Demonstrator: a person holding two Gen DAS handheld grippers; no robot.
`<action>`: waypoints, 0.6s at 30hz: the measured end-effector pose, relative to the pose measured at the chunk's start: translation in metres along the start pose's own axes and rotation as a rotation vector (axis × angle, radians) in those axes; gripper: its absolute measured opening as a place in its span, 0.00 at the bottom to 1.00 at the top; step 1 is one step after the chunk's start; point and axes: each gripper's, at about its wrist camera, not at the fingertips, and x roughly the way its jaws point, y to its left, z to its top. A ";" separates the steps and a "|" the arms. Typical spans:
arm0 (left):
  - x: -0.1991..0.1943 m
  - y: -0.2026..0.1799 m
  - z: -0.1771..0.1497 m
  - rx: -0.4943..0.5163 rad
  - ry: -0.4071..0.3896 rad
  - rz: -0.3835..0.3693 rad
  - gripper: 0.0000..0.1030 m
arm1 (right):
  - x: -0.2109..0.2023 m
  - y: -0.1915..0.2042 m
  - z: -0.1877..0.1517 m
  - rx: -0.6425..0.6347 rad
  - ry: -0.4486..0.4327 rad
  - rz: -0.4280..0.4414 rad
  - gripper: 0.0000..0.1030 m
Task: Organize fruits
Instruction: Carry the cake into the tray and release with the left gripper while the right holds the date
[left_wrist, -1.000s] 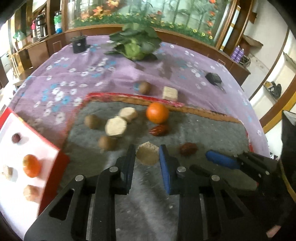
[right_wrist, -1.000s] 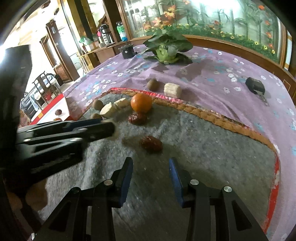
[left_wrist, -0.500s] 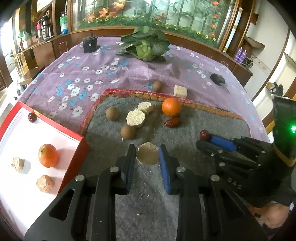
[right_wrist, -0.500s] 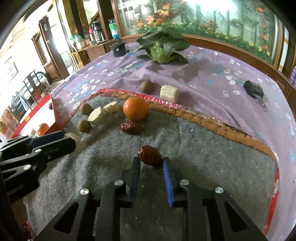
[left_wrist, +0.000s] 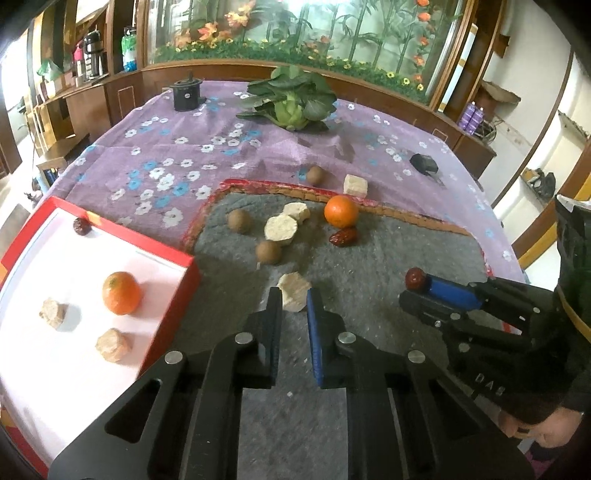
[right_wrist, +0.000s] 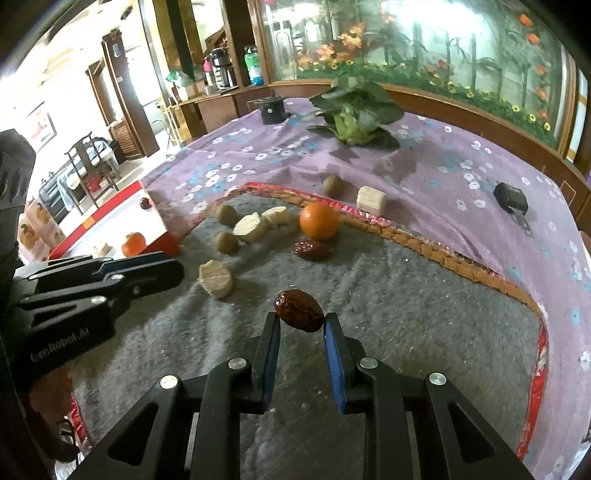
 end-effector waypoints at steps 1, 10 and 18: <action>-0.003 0.005 -0.002 -0.013 0.006 -0.017 0.12 | -0.001 0.001 -0.001 0.002 -0.001 0.005 0.23; 0.006 0.009 -0.005 -0.052 0.023 -0.020 0.32 | -0.001 0.004 -0.009 -0.013 0.016 0.019 0.23; 0.044 -0.018 0.000 0.047 0.062 0.064 0.52 | -0.002 -0.009 -0.012 0.002 0.025 0.019 0.23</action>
